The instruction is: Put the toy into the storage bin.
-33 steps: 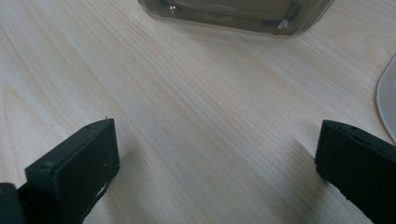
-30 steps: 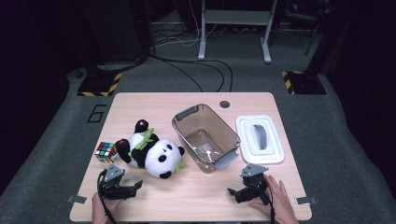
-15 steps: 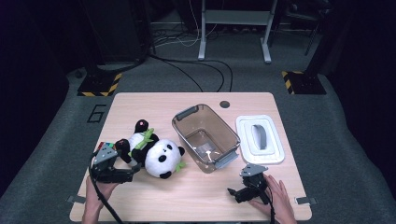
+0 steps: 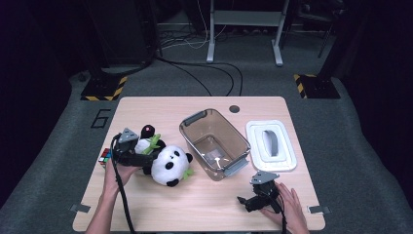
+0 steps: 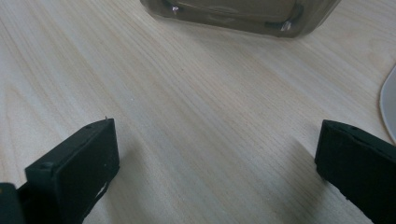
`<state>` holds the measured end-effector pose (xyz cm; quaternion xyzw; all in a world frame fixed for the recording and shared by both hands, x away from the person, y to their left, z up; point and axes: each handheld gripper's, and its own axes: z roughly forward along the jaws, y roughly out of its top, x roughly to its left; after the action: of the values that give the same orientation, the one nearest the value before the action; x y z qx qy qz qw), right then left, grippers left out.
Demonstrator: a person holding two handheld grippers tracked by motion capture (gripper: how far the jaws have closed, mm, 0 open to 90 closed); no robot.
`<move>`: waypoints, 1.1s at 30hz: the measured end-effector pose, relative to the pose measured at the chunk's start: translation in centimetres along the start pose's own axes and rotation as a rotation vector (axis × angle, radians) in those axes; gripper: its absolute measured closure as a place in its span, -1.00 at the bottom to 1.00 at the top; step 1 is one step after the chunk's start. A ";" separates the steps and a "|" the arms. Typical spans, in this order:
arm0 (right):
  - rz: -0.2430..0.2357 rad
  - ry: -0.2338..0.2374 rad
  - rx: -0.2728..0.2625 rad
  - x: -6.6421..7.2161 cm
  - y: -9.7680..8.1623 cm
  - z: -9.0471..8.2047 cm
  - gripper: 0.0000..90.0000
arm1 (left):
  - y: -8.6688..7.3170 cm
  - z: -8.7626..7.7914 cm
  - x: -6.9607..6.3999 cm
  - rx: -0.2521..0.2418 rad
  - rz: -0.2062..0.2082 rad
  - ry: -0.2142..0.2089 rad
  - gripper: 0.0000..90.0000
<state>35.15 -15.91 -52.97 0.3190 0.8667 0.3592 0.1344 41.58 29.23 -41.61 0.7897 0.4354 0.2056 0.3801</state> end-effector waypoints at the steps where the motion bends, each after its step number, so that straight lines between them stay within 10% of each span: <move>1: 0.000 -0.002 0.001 0.0 0.0 0.0 -1.00 | 0.1 0.2 0.1 0.003 0.003 0.000 -0.87; 11: -0.001 -0.002 0.000 0.0 0.0 0.0 -1.00 | 0.6 1.8 0.2 0.103 0.074 0.061 -0.06; 17: -0.001 -0.002 0.001 0.0 0.0 0.0 -1.00 | -0.6 2.4 -0.1 0.064 0.068 0.042 0.57; 33: -0.002 0.000 0.001 0.0 0.0 0.0 -1.00 | -0.5 -0.1 -0.4 -0.025 0.080 -0.017 0.70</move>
<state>35.18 -15.92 -52.96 0.3182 0.8672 0.3587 0.1347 41.00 29.14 -41.93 0.8035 0.3975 0.2192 0.3851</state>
